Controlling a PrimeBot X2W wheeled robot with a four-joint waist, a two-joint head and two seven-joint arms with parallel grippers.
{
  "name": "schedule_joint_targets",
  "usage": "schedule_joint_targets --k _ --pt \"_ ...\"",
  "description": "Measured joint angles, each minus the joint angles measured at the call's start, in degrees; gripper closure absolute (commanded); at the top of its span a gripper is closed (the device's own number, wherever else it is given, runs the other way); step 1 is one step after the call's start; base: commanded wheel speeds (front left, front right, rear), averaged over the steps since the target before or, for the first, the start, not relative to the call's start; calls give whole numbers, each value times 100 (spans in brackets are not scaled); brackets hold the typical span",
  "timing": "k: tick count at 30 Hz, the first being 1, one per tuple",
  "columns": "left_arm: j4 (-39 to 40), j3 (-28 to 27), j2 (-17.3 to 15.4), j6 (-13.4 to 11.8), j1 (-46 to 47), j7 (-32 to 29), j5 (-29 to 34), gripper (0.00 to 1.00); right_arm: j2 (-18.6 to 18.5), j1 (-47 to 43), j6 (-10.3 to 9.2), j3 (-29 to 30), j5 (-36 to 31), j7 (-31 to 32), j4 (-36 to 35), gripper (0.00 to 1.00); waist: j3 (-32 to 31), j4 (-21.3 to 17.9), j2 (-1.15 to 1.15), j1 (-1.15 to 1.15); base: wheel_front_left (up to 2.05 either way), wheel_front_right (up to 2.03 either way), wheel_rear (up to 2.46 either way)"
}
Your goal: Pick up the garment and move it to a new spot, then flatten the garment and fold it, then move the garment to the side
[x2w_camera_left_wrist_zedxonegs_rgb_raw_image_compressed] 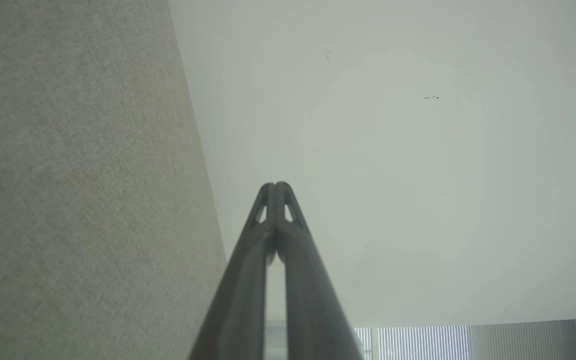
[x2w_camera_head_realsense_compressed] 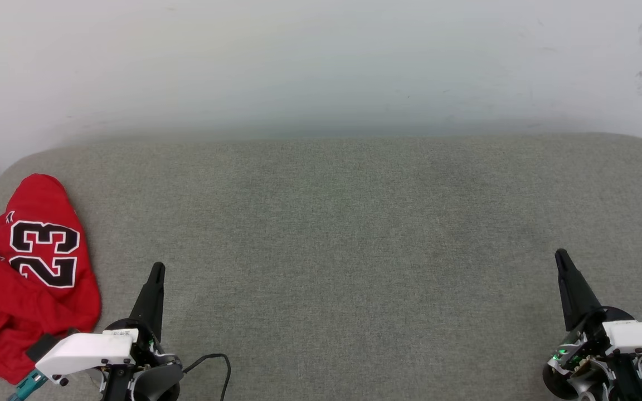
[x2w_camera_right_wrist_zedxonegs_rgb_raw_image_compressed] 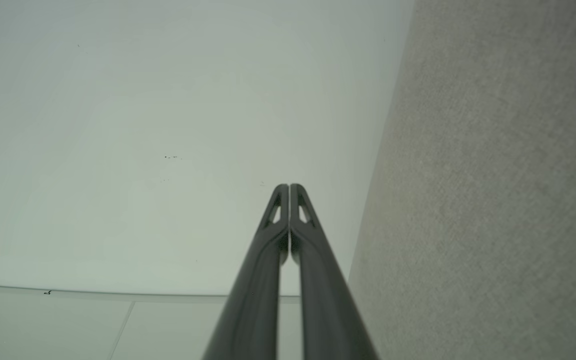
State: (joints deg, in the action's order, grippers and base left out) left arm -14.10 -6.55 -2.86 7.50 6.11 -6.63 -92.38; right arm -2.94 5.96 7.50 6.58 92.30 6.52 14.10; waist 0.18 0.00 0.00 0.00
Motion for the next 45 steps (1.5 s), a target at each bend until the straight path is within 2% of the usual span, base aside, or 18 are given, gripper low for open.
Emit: schedule_joint_targets --k 26,27,31,45 --pt "0 0 0 0 0 0 0 100 0 0 0 0 0 0 0 100 0 0 0 0 0 0 0" --pt "-11 2 2 0 -5 0 1 0 1 -7 0 0 -1 0 10 0 0 0 0 0 0 0 0" --pt "-135 66 13 -10 -142 30 0 0 8 -158 -2 -5 -1 -27 115 0 1 0 0 0 0 0 0" --pt "171 501 13 -10 -57 434 120 0 -8 -168 -2 -194 -215 -399 -283 0 7 12 0 0 0 0 0"
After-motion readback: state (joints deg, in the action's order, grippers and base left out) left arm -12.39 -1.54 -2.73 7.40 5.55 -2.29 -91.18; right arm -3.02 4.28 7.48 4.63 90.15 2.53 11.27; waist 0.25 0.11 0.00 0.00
